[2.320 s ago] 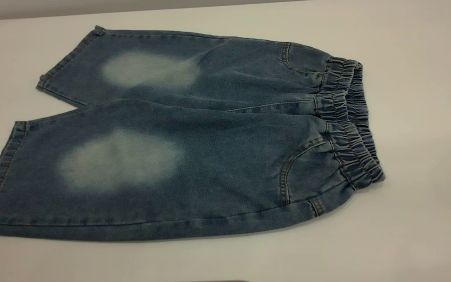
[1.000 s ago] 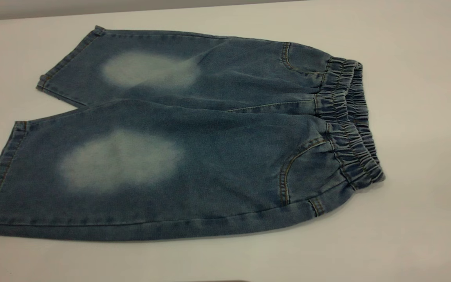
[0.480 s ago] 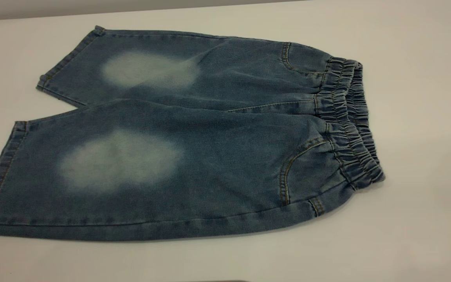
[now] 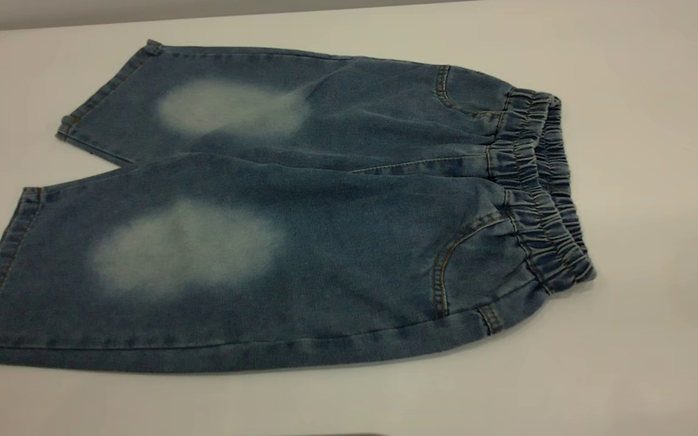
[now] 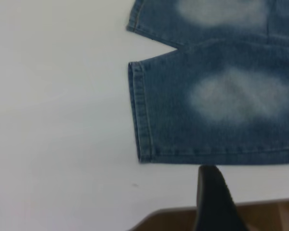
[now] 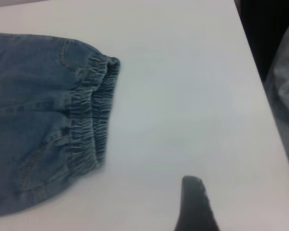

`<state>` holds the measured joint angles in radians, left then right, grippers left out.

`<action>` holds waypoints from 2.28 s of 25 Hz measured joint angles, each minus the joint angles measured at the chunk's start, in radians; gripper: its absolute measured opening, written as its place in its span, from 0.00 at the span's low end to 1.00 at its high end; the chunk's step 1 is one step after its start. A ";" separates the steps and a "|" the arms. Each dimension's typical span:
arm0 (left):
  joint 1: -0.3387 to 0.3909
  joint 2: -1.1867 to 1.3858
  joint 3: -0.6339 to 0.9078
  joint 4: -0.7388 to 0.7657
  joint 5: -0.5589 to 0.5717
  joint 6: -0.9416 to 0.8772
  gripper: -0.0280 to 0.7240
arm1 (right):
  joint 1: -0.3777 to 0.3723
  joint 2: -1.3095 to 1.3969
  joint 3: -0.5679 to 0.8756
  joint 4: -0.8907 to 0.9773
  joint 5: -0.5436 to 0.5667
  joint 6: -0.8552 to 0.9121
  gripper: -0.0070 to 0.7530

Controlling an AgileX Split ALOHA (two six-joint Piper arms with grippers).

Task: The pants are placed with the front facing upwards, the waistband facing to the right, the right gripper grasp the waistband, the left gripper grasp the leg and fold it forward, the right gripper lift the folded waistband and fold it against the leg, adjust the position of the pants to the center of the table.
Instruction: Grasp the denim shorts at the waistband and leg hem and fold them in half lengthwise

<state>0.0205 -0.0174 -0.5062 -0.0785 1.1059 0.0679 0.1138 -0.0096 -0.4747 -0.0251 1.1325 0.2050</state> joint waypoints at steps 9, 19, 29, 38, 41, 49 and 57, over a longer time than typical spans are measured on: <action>0.000 0.265 -0.033 -0.015 -0.185 0.005 0.51 | 0.000 0.273 0.000 0.080 -0.020 -0.057 0.57; 0.000 0.731 -0.135 -0.214 -0.285 0.244 0.53 | 0.000 0.579 -0.003 0.316 -0.137 -0.281 0.57; 0.000 1.039 -0.172 -0.499 -0.329 0.567 0.71 | 0.000 0.829 -0.003 0.421 -0.346 -0.404 0.70; 0.000 1.231 -0.172 -0.549 -0.370 0.620 0.72 | 0.000 1.177 -0.009 0.673 -0.590 -0.500 0.70; 0.000 1.277 -0.173 -0.551 -0.388 0.623 0.72 | 0.000 1.299 -0.013 0.787 -0.638 -0.617 0.70; -0.076 1.377 -0.174 -0.554 -0.447 0.628 0.72 | 0.000 1.629 -0.020 1.142 -0.724 -1.020 0.71; -0.196 1.419 -0.175 -0.554 -0.494 0.629 0.72 | -0.005 1.868 -0.032 1.598 -0.696 -1.535 0.71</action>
<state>-0.1760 1.4016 -0.6812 -0.6323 0.6117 0.6973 0.1093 1.8585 -0.5064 1.5732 0.4366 -1.3298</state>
